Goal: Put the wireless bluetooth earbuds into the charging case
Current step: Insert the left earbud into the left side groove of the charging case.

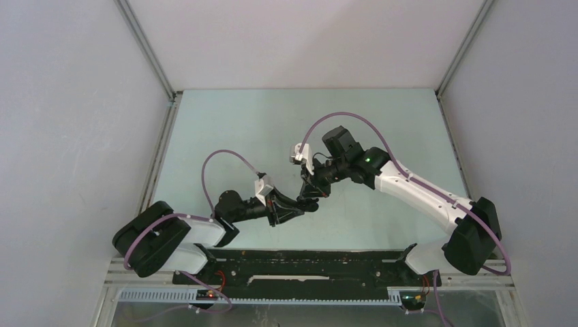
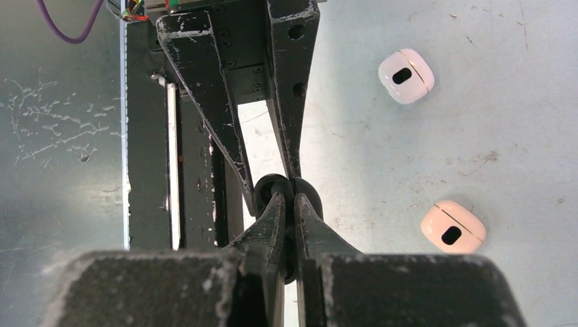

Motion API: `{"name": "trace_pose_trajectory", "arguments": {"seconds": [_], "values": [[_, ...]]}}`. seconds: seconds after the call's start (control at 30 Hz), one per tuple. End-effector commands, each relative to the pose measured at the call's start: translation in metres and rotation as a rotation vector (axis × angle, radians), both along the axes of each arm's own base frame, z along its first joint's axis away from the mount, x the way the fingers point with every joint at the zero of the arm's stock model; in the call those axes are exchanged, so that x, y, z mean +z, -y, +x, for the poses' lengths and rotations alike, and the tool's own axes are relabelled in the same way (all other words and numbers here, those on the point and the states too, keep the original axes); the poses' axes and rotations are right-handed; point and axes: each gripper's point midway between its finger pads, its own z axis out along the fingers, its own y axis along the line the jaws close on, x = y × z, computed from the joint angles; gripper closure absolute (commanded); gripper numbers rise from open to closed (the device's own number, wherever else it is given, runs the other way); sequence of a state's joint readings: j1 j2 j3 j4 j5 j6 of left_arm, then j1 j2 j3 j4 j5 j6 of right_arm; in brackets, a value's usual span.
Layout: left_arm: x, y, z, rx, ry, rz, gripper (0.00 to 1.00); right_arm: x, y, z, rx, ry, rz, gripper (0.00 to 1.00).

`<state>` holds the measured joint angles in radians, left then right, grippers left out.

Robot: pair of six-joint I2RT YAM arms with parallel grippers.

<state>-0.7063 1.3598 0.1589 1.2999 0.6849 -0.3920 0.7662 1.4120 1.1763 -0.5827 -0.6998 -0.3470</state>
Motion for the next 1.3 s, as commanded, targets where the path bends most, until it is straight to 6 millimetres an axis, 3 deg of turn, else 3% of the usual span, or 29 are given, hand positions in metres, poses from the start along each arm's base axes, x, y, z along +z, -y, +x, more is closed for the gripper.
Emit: {"name": "trace_pose_trajectory", "arguments": {"seconds": [0.0, 0.37, 1.27], "values": [[0.02, -0.001, 0.006, 0.025, 0.064, -0.065, 1.0, 0.004, -0.001, 0.004, -0.007, 0.019, 0.004, 1.0], [0.02, -0.004, 0.011, 0.042, 0.034, -0.073, 1.0, 0.027, 0.003, -0.006, 0.022, 0.053, 0.06, 1.0], [0.024, -0.006, 0.014, 0.036, 0.01, -0.113, 1.0, 0.001, -0.01, 0.007, -0.026, 0.052, 0.022, 1.0]]}}
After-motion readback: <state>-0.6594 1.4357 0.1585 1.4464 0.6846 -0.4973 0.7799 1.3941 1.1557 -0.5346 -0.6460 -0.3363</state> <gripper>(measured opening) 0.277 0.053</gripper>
